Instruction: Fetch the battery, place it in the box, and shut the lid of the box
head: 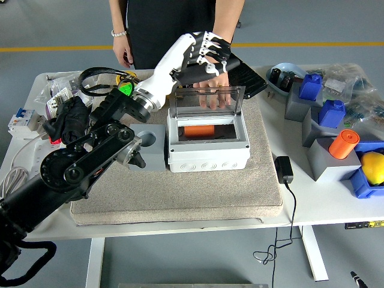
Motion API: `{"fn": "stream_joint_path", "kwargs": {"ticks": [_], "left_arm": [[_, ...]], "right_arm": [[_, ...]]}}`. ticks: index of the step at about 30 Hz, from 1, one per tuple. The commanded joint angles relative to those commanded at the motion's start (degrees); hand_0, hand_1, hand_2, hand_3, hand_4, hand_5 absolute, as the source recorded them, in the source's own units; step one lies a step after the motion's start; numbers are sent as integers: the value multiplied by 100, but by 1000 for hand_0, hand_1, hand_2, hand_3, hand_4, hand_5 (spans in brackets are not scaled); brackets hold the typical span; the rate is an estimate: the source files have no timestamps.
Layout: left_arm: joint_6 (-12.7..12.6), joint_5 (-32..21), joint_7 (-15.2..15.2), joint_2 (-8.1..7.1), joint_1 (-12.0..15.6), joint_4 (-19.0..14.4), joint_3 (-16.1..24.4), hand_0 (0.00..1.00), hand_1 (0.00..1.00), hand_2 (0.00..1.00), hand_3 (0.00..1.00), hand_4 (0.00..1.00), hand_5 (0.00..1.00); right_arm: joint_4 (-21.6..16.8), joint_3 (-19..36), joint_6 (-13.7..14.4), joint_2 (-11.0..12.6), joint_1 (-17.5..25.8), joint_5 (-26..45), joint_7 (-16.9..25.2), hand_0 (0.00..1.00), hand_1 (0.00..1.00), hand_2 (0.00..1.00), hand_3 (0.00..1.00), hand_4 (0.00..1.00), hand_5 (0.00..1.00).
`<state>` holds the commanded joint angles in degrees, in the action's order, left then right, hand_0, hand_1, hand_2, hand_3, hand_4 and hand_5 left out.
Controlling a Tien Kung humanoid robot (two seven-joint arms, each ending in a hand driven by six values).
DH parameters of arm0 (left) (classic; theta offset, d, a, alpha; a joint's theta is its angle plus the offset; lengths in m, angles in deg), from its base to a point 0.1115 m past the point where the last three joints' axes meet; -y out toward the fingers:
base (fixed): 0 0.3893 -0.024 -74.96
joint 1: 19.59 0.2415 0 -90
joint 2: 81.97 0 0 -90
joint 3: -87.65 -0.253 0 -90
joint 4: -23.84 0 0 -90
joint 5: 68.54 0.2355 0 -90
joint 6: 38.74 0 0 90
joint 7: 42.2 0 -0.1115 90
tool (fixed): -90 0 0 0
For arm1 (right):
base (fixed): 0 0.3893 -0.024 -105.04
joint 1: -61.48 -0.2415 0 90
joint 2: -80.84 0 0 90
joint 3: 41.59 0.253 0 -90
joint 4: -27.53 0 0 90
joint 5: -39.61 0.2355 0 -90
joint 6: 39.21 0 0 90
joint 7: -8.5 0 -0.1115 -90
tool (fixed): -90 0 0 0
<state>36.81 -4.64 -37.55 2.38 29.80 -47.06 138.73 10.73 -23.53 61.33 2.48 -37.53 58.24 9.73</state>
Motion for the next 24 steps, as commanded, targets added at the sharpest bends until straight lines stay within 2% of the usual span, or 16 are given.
{"fn": "stream_joint_path", "kwargs": {"ticks": [4, 5, 9, 15, 19, 24], "left_arm": [[38, -147, -12, -126, 307, 16, 618, 629, 642, 610, 627, 998, 478], [52, -182, -32, -151, 385, 31, 768, 736, 710, 671, 696, 998, 490], [78, -229, -103, -196, 624, 107, 1280, 736, 710, 671, 696, 998, 490], [169, -577, -172, -217, 1015, 286, 2043, 745, 716, 677, 697, 998, 496], [204, -692, -186, -228, 1188, 374, 2347, 738, 709, 671, 692, 998, 500], [252, -715, -235, -271, 1306, 442, 2416, 727, 696, 663, 684, 998, 507]], "right_arm": [[4, 5, -2, 10, -1, 6, -14, 726, 666, 653, 599, 998, 614], [4, 6, -4, 12, 0, 9, -17, 726, 665, 653, 599, 998, 614], [6, 13, -10, 10, -3, 12, -22, 726, 665, 653, 599, 998, 614], [3, 27, -15, -4, -12, -4, -14, 726, 665, 653, 598, 998, 613], [8, 9, -23, -6, -2, 10, -22, 726, 665, 654, 599, 998, 613], [21, -13, -26, 1, -5, 42, -36, 725, 665, 654, 599, 998, 613]]}}
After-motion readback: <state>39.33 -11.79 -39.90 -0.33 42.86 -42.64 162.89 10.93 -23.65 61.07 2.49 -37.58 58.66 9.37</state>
